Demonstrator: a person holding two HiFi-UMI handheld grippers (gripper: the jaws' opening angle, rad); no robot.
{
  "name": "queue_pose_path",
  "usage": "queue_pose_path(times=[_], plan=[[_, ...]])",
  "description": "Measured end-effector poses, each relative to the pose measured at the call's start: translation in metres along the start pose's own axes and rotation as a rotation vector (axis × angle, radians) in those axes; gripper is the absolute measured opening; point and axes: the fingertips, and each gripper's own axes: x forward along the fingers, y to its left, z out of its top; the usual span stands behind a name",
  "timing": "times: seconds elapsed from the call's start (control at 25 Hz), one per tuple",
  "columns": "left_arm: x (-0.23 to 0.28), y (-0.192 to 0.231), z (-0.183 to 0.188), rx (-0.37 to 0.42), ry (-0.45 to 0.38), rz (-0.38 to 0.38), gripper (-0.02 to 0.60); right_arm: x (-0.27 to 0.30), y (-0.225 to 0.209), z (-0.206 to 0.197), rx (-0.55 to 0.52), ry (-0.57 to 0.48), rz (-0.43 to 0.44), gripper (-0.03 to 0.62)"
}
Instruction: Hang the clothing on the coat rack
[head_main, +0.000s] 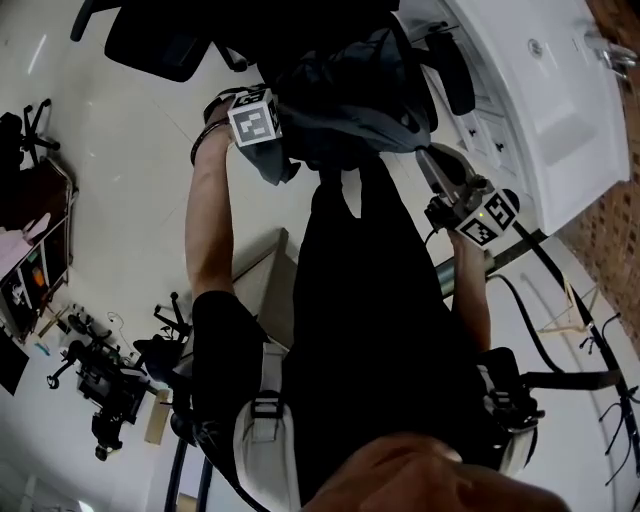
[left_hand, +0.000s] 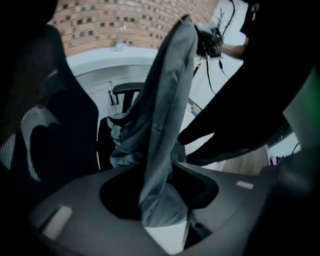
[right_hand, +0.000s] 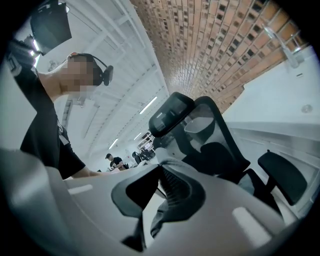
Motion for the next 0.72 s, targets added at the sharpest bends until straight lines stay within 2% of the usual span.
queue_pose_path(times=[0.04,0.08,0.12,0.16,0.2,0.24,0.32,0.36,0.44,0.48,0.52,0.6,0.72], plan=[[0.013,-0.004,-0.001,0.037,0.034,0.012,0.233,0.0,0.0,0.0,0.002,-0.002,-0.005,0.021],[0.028,-0.005,-0.001,0.062,0.054,0.051,0.273,0.0,0.0,0.0,0.008,-0.005,-0.009,0.021],[0.042,0.001,0.0,0.066,0.056,0.116,0.273,0.001,0.0,0.0,0.016,-0.011,-0.014,0.021],[0.049,0.011,0.002,0.037,0.035,0.196,0.205,0.002,-0.001,0.002,0.028,-0.024,-0.022,0.021],[0.046,0.021,0.006,-0.025,-0.013,0.273,0.017,0.002,-0.002,0.005,0.045,-0.046,-0.033,0.021],[0.035,0.026,0.009,-0.111,-0.089,0.335,0.017,-0.001,-0.002,0.01,0.068,-0.078,-0.047,0.021],[-0.013,0.022,0.011,-0.3,-0.313,0.454,0.017,-0.012,0.0,0.023,0.107,-0.16,-0.077,0.021],[-0.049,0.013,0.012,-0.393,-0.468,0.52,0.016,-0.019,0.005,0.031,0.117,-0.2,-0.088,0.021],[-0.134,-0.016,0.016,-0.562,-0.834,0.651,0.015,-0.035,0.025,0.047,0.127,-0.275,-0.084,0.021],[-0.173,-0.032,0.02,-0.621,-0.983,0.713,0.015,-0.042,0.039,0.055,0.129,-0.317,-0.067,0.02],[-0.206,-0.048,0.024,-0.645,-1.092,0.764,0.017,-0.049,0.055,0.062,0.128,-0.36,-0.045,0.021],[-0.262,-0.081,0.04,-0.606,-1.285,0.821,0.009,-0.064,0.085,0.073,0.111,-0.431,-0.01,0.02],[-0.355,-0.135,0.074,-0.421,-1.609,0.852,0.009,-0.082,0.124,0.083,0.062,-0.472,0.01,0.02]])
